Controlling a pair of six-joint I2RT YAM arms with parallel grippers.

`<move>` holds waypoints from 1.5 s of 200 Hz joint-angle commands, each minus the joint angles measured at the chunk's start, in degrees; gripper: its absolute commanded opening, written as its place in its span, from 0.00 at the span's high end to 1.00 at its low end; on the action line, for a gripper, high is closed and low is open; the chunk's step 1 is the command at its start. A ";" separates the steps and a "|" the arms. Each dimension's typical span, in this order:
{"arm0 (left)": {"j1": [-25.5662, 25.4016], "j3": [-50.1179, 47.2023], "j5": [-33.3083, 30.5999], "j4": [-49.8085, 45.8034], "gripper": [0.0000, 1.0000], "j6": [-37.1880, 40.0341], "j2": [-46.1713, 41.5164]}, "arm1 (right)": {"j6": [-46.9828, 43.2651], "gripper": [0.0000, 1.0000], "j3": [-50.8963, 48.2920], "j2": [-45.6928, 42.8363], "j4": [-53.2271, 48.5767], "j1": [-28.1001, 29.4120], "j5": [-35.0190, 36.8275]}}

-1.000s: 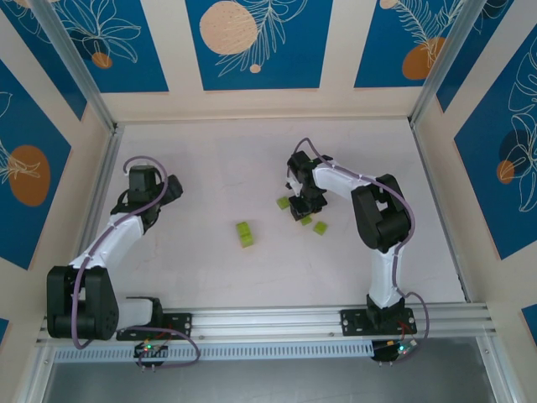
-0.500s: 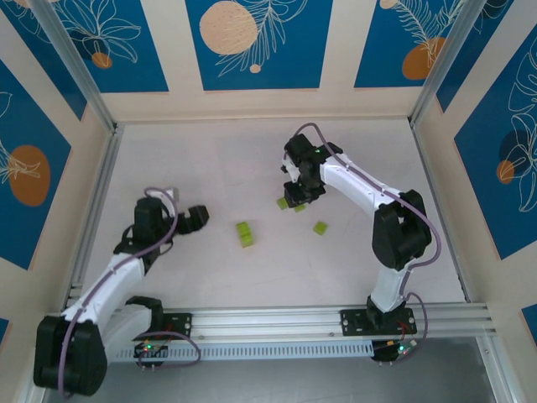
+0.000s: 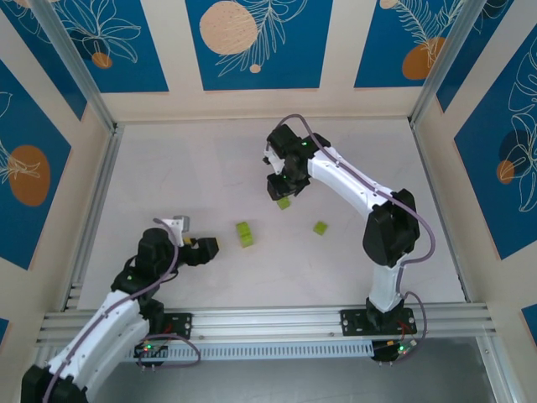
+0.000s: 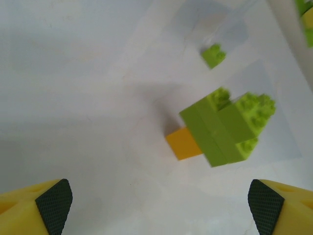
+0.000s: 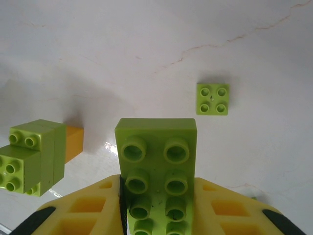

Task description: Assemble a carrot with lego

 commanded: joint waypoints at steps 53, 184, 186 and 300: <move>-9.56 3.74 -7.90 4.90 0.05 3.46 15.87 | 0.45 0.68 1.59 0.52 -1.52 1.16 -1.60; -15.35 6.93 -11.41 8.63 0.05 5.81 24.78 | 0.81 0.68 -0.29 1.69 1.05 1.10 -2.67; -15.35 6.89 -11.43 8.76 0.05 5.85 24.88 | 0.87 0.68 -0.36 1.66 1.05 1.15 -2.62; -16.99 9.99 -13.02 11.03 0.05 7.27 31.39 | 1.04 0.68 -1.92 1.00 1.58 1.62 -2.80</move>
